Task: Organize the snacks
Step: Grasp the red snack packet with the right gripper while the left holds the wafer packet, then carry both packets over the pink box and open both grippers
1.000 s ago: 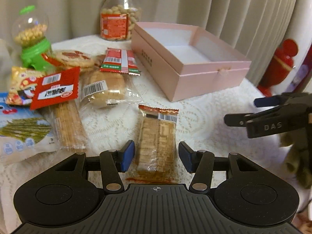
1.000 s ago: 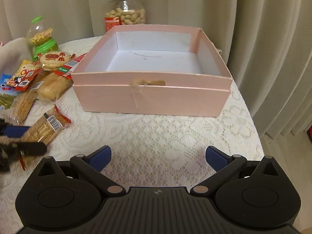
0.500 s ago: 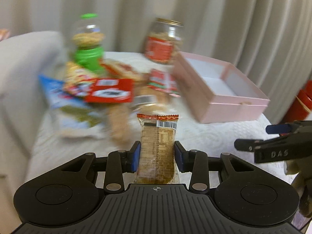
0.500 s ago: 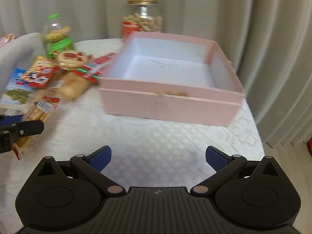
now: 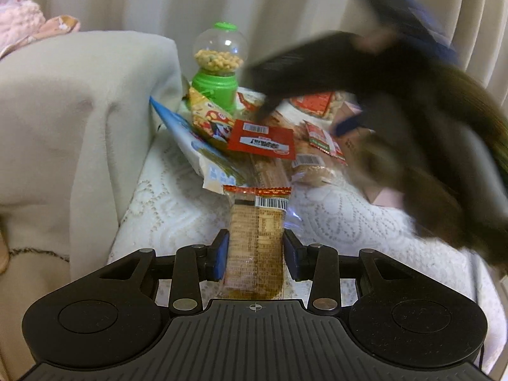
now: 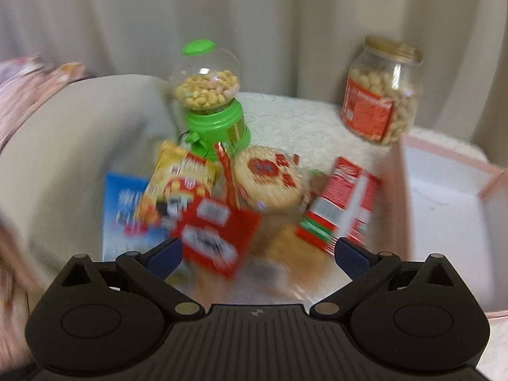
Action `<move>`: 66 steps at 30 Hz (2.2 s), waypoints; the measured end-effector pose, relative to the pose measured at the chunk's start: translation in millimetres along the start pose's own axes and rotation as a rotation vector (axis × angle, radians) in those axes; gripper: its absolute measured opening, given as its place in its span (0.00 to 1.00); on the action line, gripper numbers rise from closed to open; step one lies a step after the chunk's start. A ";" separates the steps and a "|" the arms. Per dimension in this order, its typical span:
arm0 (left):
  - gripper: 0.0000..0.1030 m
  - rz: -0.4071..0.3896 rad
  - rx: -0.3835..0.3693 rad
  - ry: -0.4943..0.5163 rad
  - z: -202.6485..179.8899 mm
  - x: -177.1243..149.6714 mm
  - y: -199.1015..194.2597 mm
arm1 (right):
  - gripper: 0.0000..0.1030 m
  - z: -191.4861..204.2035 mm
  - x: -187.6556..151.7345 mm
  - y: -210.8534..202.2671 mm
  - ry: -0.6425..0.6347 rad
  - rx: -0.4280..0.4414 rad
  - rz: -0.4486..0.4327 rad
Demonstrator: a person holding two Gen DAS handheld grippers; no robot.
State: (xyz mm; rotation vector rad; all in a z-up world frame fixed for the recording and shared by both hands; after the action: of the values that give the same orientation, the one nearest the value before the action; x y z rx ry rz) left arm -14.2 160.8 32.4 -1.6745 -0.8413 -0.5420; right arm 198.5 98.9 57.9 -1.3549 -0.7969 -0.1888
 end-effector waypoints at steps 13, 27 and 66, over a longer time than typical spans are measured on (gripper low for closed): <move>0.41 0.031 -0.025 0.011 -2.8 -10.0 0.9 | 0.73 33.8 10.4 47.1 -0.126 -0.078 0.133; 0.41 0.103 -0.162 0.077 -45.5 -21.0 -8.9 | 0.56 -57.7 -75.5 -62.9 -0.037 0.076 0.070; 0.42 0.020 0.013 -0.022 -48.3 64.8 88.1 | 0.74 -248.5 -9.4 -47.9 0.215 -0.040 -0.090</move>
State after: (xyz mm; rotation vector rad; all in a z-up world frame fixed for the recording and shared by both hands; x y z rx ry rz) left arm 98.2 120.3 36.6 -1.6779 -0.8415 -0.5036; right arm 264.5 -143.6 89.8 -1.3112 -0.6758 -0.4162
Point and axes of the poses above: each gripper's, at about its wrist camera, not at the fingertips, and y roughly the way its jaws point, z to its left, x to its top, the point moved 2 cm from there along y, roughly the way its jaws point, and after that the axes turned 5 degrees about -y, right-handed, at the moved point
